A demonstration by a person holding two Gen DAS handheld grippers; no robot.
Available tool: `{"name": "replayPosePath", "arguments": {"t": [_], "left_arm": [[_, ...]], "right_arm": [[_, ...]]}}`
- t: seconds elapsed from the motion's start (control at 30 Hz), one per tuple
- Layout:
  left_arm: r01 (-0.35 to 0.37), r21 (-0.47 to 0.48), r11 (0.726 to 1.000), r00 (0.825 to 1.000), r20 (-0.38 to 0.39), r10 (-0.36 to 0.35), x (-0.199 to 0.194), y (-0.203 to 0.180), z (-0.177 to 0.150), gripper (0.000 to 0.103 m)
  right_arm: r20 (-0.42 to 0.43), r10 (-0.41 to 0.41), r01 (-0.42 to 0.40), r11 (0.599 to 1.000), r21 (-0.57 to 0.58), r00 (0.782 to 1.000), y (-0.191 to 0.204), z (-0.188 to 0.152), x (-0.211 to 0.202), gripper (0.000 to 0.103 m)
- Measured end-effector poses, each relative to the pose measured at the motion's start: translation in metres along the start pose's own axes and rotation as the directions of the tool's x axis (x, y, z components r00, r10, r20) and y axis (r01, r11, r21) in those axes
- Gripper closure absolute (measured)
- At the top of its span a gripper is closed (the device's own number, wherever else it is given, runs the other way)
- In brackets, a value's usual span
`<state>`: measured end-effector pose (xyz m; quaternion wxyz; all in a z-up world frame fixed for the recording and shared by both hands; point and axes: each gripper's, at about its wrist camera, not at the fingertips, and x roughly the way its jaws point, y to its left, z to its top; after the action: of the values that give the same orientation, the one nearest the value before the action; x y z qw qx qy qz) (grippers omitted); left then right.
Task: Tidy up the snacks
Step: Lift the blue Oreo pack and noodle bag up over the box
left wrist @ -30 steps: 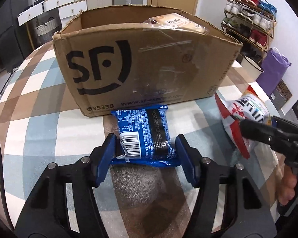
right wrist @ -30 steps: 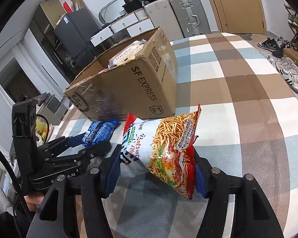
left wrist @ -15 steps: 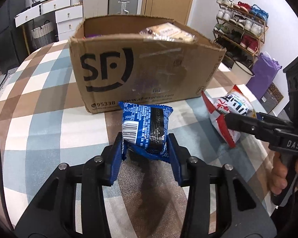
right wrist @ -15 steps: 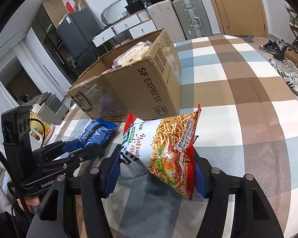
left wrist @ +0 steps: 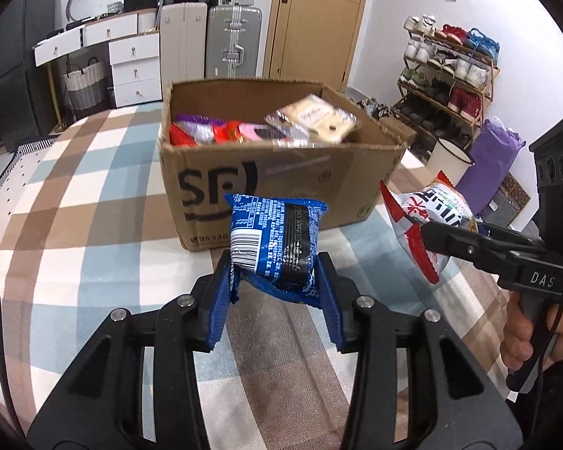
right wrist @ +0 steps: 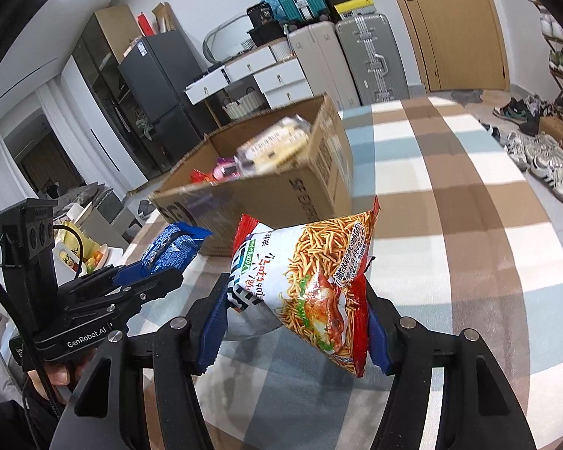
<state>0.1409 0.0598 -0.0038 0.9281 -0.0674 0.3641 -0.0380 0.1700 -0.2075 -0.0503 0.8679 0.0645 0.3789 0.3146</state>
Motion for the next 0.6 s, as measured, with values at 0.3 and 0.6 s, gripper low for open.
{"name": "replayPosePath", "arguments": {"t": [0.3, 0.6], "left_arm": [[-0.012, -0.005, 1.0, 0.998, 0.055, 0.013, -0.025, 0.001, 0.019, 0.063], [-0.016, 0.002, 1.0, 0.992, 0.123, 0.015, -0.045, 0.001, 0.049, 0.063]], "right_arm": [[0.045, 0.018, -0.016, 0.998, -0.062, 0.999, 0.019, 0.022, -0.014, 0.04], [0.08, 0.025, -0.017, 0.995, -0.103, 0.996, 0.033, 0.047, -0.023, 0.04]]}}
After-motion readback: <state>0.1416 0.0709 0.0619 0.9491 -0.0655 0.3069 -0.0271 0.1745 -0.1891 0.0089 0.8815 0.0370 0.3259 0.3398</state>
